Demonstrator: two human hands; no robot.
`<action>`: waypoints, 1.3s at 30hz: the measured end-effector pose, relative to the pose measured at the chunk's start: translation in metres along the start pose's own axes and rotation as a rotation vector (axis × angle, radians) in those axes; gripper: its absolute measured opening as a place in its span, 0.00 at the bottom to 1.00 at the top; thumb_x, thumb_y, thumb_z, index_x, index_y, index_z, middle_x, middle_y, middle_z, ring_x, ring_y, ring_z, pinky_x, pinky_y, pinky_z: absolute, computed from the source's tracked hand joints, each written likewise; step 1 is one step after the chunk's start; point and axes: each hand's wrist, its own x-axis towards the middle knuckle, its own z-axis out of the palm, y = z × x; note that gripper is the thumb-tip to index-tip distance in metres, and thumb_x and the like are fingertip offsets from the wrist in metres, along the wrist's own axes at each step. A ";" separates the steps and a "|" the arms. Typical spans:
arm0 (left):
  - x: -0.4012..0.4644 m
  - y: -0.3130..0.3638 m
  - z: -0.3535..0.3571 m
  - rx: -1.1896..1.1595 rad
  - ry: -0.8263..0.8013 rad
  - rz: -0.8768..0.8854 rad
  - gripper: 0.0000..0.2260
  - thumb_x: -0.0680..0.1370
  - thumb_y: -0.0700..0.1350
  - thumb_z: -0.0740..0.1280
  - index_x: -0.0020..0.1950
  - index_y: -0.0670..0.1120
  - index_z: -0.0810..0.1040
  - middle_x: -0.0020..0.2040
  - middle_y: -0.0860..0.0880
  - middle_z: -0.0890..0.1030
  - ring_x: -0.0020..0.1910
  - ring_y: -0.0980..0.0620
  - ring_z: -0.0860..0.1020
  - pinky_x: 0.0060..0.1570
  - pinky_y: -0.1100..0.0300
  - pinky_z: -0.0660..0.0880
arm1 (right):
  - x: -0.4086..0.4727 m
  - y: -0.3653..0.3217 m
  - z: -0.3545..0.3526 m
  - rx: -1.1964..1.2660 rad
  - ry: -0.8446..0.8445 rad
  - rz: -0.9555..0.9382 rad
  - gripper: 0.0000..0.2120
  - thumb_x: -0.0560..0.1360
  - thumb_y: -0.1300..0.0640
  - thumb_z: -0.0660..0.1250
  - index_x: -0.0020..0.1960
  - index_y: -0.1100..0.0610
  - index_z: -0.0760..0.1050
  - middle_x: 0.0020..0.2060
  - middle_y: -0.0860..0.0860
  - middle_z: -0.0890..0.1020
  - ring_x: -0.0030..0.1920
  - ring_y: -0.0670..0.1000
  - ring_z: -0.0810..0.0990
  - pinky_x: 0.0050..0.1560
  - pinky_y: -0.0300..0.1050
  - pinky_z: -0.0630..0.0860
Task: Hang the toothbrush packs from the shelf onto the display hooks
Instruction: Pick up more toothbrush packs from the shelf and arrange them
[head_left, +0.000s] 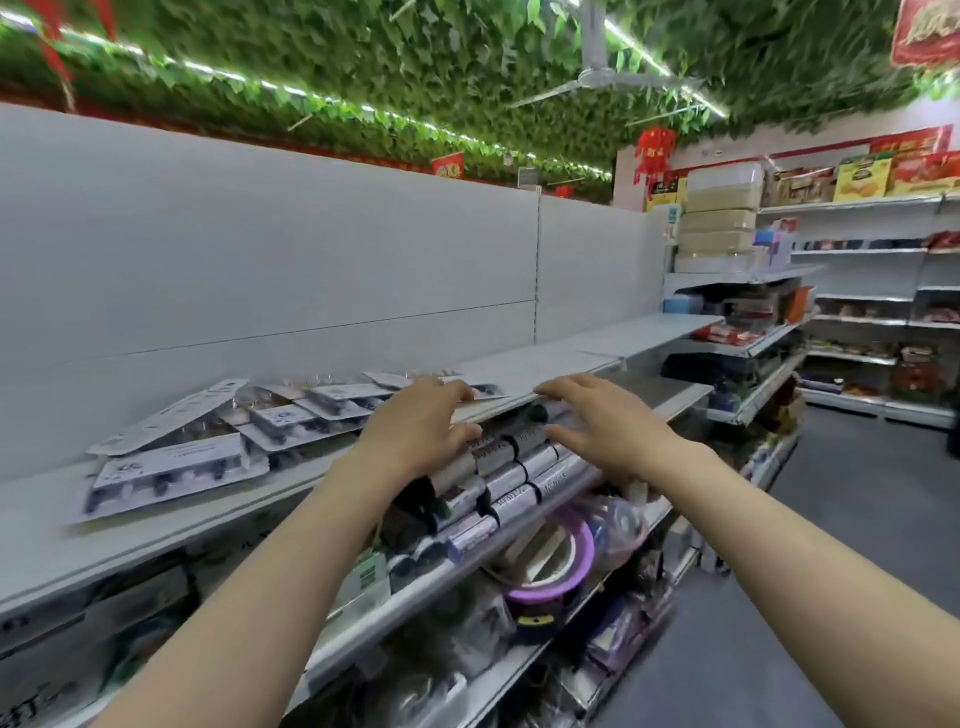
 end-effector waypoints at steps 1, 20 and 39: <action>0.013 -0.001 0.007 0.009 0.006 -0.022 0.19 0.79 0.56 0.65 0.69 0.53 0.72 0.66 0.48 0.76 0.65 0.48 0.73 0.60 0.54 0.70 | 0.017 0.013 0.007 0.016 0.001 -0.025 0.25 0.79 0.45 0.66 0.74 0.45 0.67 0.71 0.48 0.72 0.67 0.51 0.74 0.66 0.51 0.73; 0.186 -0.036 0.139 0.170 0.056 -0.621 0.27 0.80 0.63 0.60 0.73 0.47 0.69 0.68 0.44 0.75 0.72 0.44 0.67 0.67 0.50 0.66 | 0.274 0.137 0.149 0.364 -0.220 -0.324 0.28 0.80 0.42 0.65 0.76 0.52 0.64 0.71 0.53 0.74 0.69 0.55 0.73 0.66 0.51 0.71; 0.215 -0.063 0.196 0.245 0.226 -0.666 0.23 0.81 0.65 0.51 0.68 0.56 0.74 0.65 0.56 0.79 0.73 0.55 0.67 0.77 0.52 0.48 | 0.334 0.143 0.191 1.231 -0.128 0.118 0.30 0.72 0.45 0.76 0.70 0.50 0.71 0.62 0.52 0.79 0.59 0.50 0.79 0.56 0.45 0.73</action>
